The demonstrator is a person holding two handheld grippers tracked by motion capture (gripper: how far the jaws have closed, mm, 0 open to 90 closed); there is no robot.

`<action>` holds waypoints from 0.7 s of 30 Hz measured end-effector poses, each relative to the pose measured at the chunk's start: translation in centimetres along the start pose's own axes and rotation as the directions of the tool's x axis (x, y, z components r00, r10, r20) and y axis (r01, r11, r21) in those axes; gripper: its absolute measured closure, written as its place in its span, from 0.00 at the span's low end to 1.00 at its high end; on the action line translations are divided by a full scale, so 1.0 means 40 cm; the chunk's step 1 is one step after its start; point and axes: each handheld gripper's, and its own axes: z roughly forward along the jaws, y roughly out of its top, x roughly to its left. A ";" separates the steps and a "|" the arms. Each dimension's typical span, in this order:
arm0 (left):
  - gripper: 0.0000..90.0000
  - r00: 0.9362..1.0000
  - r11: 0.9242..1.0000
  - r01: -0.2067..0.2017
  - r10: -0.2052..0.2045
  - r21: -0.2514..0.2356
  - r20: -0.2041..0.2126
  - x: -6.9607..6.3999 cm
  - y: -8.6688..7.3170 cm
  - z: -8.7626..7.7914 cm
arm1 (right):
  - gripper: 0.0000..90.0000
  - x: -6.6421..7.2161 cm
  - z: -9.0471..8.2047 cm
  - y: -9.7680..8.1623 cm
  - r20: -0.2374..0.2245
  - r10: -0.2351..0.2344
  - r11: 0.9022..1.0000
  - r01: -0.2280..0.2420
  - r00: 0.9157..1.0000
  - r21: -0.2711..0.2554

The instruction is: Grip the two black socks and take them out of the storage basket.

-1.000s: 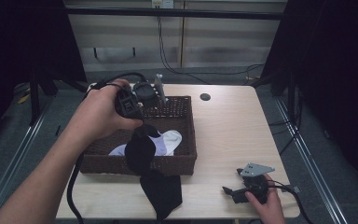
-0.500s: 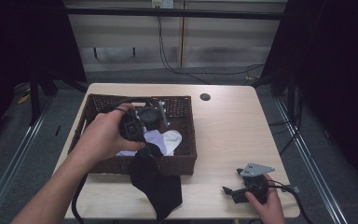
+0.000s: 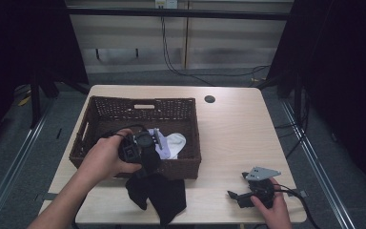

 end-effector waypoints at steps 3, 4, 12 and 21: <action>0.94 1.000 1.000 -0.002 0.002 0.002 0.003 0.006 -0.005 0.016 | 0.11 0.000 0.000 0.000 0.000 0.001 1.000 -0.001 1.000 0.000; 0.94 1.000 1.000 0.000 0.000 0.007 0.011 0.007 -0.007 0.021 | 0.11 0.000 0.000 0.000 0.000 0.000 1.000 0.000 1.000 0.000; 0.94 0.999 0.999 0.010 -0.012 0.033 0.040 0.003 -0.030 0.055 | 0.11 0.000 0.000 0.000 0.000 0.001 1.000 -0.001 1.000 0.000; 0.94 0.999 1.000 -0.023 0.023 -0.004 0.045 -0.034 -0.052 -0.005 | 0.11 -0.001 0.001 0.002 0.001 0.000 1.000 0.000 1.000 0.000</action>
